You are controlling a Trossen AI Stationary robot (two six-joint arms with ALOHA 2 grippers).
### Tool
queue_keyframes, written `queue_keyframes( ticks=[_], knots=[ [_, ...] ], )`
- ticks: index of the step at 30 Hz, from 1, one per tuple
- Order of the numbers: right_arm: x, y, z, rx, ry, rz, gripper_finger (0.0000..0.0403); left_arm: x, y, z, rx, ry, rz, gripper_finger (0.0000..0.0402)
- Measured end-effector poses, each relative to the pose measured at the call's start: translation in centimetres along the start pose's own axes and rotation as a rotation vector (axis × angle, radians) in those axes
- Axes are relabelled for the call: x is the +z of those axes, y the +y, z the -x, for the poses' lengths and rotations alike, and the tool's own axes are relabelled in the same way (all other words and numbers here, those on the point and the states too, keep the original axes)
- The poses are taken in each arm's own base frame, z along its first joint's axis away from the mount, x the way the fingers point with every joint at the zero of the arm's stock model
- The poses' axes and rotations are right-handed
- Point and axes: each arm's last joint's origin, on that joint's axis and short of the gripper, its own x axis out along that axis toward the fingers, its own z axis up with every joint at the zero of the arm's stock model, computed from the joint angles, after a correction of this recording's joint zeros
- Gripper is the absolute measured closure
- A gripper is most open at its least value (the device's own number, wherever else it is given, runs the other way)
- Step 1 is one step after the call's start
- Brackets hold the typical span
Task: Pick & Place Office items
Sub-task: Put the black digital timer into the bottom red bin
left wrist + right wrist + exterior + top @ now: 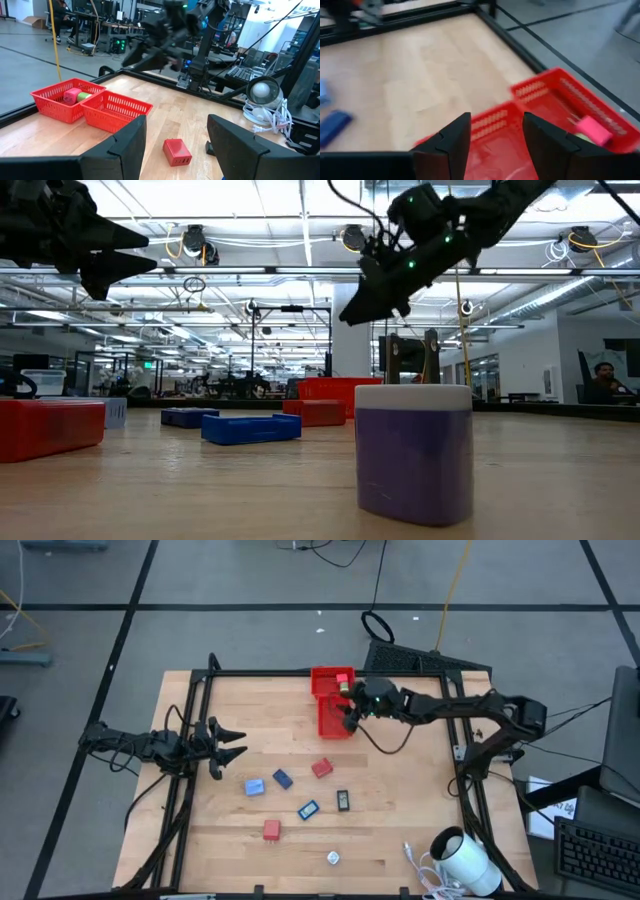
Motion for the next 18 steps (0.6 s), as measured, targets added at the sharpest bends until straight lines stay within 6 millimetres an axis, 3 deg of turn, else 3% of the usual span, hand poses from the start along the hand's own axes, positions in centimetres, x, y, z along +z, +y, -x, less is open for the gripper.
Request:
queue_keyframes(
  ticks=[12,18],
  knots=[
    [-0.7,8.6,2.0,0.248,-0.006,0.08,0.0244,0.0,0.0,0.0,0.0,0.0,0.0,0.0188],
    [-1.7,13.8,4.2,0.522,0.027,0.068,0.0244,0.0,0.0,0.0,0.0,0.0,0.0,0.0188]
  ],
)
